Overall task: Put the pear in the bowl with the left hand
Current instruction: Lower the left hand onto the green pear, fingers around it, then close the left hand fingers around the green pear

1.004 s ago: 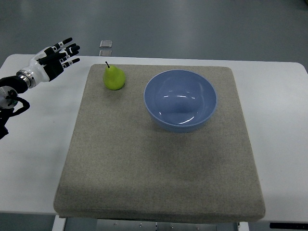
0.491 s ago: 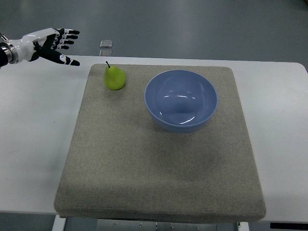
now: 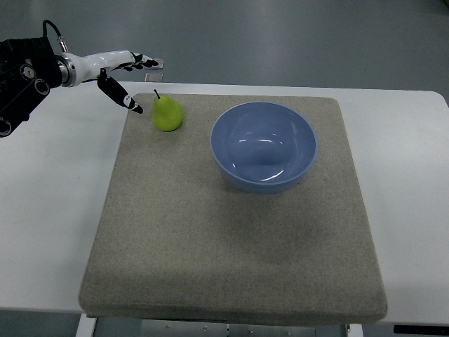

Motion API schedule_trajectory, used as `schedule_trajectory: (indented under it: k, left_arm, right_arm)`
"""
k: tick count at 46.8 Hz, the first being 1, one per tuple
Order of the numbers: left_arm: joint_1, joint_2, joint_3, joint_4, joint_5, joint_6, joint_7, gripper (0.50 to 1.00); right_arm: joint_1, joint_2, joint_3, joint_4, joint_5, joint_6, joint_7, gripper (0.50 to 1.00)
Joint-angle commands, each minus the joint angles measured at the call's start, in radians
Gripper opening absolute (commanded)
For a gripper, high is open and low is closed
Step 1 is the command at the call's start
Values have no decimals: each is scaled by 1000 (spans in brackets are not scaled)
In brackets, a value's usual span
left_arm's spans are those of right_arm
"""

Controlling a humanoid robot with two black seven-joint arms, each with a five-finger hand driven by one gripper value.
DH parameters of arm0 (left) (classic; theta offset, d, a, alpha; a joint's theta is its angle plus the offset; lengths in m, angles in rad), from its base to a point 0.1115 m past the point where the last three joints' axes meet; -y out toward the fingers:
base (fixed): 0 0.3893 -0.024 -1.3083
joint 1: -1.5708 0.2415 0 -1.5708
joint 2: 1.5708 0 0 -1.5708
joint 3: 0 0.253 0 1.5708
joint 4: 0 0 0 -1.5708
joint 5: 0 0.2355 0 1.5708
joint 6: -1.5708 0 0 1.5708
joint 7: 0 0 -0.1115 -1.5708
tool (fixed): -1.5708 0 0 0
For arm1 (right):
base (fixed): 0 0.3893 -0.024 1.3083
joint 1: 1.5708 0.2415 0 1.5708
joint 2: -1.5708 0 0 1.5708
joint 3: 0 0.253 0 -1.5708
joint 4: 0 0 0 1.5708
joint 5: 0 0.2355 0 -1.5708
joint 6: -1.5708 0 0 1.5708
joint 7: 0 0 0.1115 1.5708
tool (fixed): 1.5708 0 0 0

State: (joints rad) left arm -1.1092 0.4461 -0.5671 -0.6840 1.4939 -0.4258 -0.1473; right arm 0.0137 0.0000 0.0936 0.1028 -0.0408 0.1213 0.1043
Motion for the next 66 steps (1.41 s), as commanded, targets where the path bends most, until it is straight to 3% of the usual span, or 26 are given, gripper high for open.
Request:
schedule_trajectory:
  k: [1,25,40,66]
  left_arm:
    - [-38,-7,76,7,-1,6,0,994]
    - [-90,-132,240,121,-3,19,3,994]
    - [-44,-175,319,138,11,211,3,996]
    - [-35,-175,320,136,14,211,3,994]
  right_arm:
    - [0,0,0,0,1,0,0,926]
    - [0,0,0,0,1,0,0,926]
    - [0,0,0,0,1,0,0,926]
    - [0,0,0,0,-1,0,0,926]
